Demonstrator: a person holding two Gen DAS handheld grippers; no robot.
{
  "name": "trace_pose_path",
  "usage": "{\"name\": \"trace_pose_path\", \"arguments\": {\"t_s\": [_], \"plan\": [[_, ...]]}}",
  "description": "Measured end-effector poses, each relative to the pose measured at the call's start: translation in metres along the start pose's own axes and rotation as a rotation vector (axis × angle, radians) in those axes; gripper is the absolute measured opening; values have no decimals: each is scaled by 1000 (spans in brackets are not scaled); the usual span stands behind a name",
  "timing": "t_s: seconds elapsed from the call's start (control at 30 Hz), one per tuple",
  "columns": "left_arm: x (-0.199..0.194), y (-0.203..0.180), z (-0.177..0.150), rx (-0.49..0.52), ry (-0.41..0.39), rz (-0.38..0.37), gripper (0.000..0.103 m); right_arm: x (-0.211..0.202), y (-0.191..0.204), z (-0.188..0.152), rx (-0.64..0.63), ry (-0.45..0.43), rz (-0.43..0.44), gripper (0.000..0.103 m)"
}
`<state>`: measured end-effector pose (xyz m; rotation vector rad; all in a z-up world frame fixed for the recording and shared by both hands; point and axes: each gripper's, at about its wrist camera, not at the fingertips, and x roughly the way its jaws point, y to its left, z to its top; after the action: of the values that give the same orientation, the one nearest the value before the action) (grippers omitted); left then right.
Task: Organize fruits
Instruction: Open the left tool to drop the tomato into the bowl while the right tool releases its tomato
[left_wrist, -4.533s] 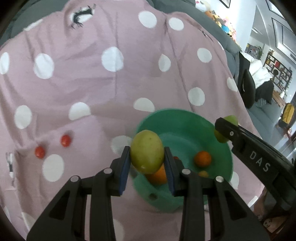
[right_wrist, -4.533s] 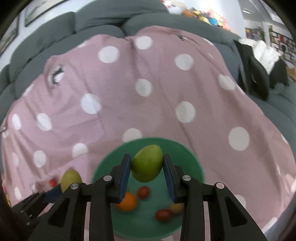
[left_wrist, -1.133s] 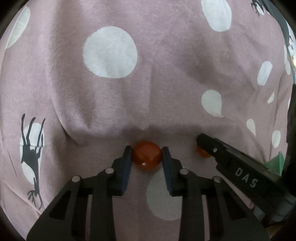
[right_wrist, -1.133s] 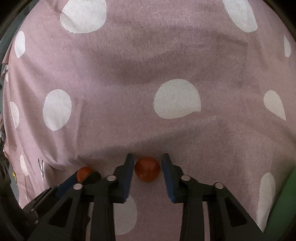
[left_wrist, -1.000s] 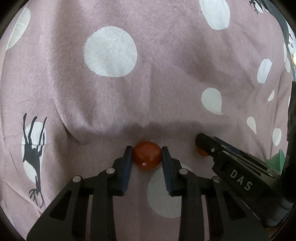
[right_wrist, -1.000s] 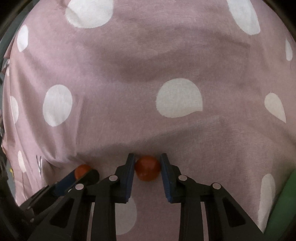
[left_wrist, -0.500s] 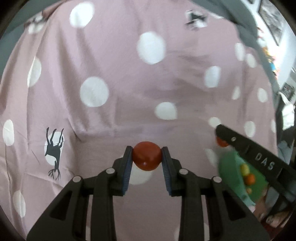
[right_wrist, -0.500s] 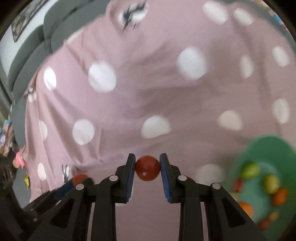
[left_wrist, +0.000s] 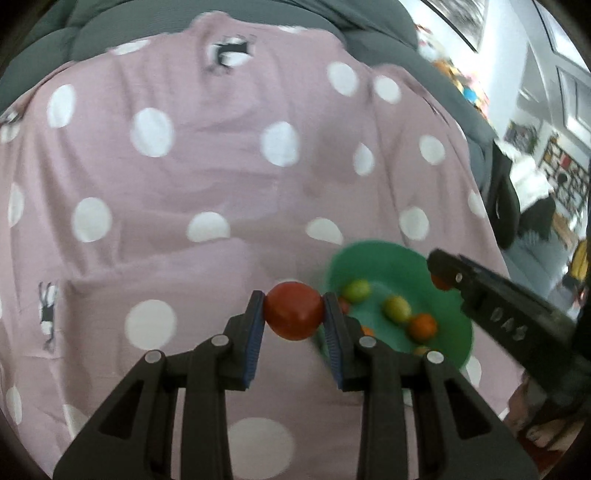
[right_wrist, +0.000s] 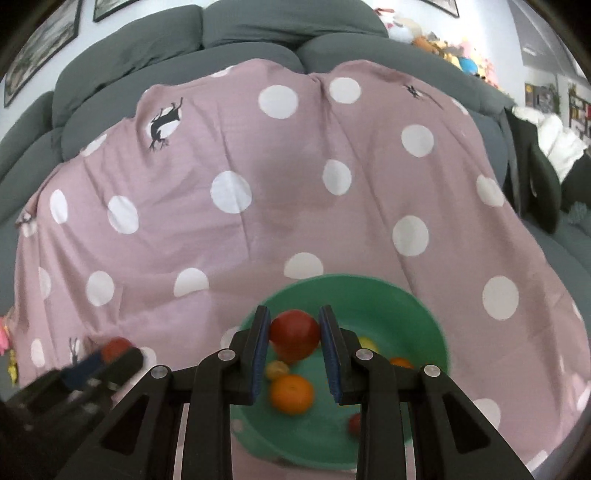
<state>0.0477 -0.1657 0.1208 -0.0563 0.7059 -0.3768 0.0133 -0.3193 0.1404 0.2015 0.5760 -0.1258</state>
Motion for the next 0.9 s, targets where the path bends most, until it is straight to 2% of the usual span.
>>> {"name": "trace_pose_path", "arguments": {"t_s": [0.17, 0.37, 0.43, 0.47, 0.53, 0.57, 0.6, 0.63, 0.7, 0.9], "plan": [[22, -28, -5, 27, 57, -56, 32, -1, -32, -4, 50, 12, -85, 29], [40, -48, -8, 65, 90, -53, 32, 10, -51, -10, 92, 54, -101, 29], [42, -51, -7, 73, 88, -49, 49, 8, -52, -10, 92, 44, -115, 30], [40, -52, -6, 73, 77, -48, 66, 7, -53, -10, 95, 40, -109, 30], [34, -53, -5, 73, 41, -43, 87, 6, -54, -10, 97, 41, -87, 30], [32, -54, -4, 77, 36, -31, 90, 5, -54, -10, 90, 50, -89, 30], [30, -55, -3, 84, 32, -21, 93, 6, -54, -10, 85, 54, -97, 34], [27, -55, -2, 89, 30, -16, 94, 6, -55, -9, 80, 56, -111, 47], [25, -55, 0, 91, 45, 1, 99, 3, -55, -9, 73, 49, -136, 64], [12, -52, -1, 86, 18, 13, 102, -6, -59, -6, 86, 29, -147, 64]]}}
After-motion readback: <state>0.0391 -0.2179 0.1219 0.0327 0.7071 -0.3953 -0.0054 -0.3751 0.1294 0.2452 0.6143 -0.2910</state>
